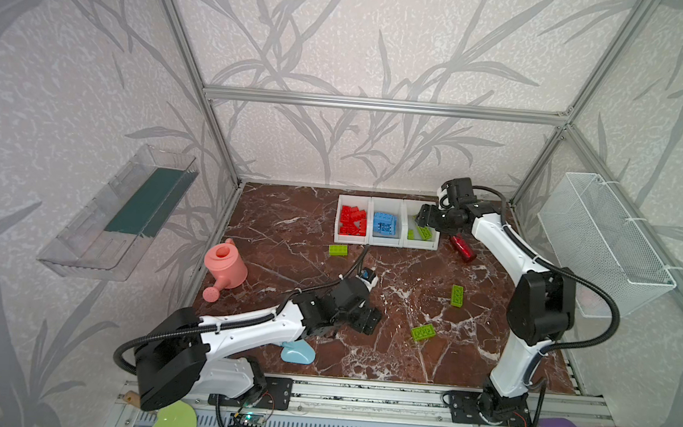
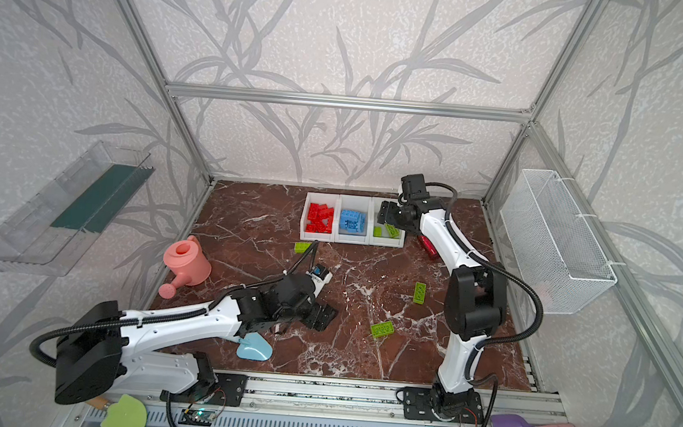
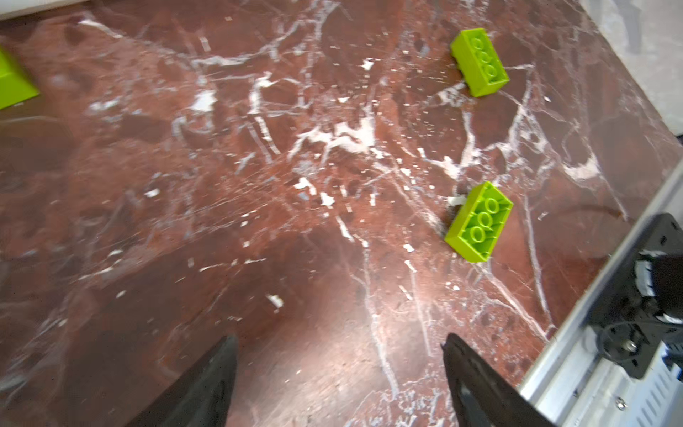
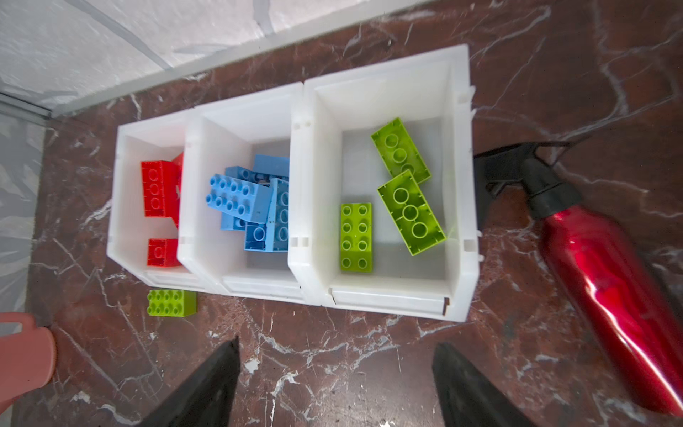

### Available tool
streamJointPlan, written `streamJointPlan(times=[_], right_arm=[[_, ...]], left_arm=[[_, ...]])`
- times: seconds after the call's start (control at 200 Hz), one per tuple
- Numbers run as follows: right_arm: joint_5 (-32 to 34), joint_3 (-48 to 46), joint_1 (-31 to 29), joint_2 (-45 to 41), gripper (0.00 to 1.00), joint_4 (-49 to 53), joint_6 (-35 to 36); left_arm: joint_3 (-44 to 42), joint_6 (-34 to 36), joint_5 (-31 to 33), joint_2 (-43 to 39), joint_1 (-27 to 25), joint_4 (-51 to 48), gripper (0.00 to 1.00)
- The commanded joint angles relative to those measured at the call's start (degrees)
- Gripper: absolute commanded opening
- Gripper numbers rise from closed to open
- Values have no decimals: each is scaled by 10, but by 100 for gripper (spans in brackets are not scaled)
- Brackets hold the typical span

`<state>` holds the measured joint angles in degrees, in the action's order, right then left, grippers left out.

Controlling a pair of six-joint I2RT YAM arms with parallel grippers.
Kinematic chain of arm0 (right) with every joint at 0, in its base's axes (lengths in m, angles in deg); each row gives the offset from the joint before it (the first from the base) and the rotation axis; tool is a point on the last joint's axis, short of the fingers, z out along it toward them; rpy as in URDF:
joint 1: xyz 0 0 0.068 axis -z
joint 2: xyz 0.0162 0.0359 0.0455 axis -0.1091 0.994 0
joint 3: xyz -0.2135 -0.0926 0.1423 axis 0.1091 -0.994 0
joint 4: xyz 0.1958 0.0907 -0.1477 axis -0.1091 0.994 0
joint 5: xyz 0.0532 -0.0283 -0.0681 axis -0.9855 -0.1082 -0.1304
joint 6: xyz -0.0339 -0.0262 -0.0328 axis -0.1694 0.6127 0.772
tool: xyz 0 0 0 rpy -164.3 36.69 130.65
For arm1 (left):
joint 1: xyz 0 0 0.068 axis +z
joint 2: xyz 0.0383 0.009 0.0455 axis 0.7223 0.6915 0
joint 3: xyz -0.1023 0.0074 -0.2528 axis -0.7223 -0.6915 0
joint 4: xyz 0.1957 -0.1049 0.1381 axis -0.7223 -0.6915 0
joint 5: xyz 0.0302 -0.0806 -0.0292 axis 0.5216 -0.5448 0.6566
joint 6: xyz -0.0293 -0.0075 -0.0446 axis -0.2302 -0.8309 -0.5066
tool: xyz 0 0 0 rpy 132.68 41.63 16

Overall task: Sort the legos into containers by color
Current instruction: 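Grasp a green brick with the left gripper while the right gripper withdraws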

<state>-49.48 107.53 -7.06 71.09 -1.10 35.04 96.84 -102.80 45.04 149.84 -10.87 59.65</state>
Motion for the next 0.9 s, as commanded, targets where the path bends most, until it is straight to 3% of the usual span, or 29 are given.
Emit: streamJointPlan(times=[0.0,0.225,0.545,0.8,0.895], right_arm=[[-27,-53,16,-69,83,-37,-21],[-40,-139,32,-184,83,-61,-44],[-60,-186,76,-283,84,-55,-53],[-70,-192,80,-312,84,-47,-48],[-67,-200,79,-324,84,-47,-45]], left_arm=[[44,76,-49,55,-25,20,82],[122,144,-68,185,-60,31,76],[184,202,-88,288,-94,54,74],[235,225,-70,342,-98,34,63],[241,230,-73,352,-98,32,54]])
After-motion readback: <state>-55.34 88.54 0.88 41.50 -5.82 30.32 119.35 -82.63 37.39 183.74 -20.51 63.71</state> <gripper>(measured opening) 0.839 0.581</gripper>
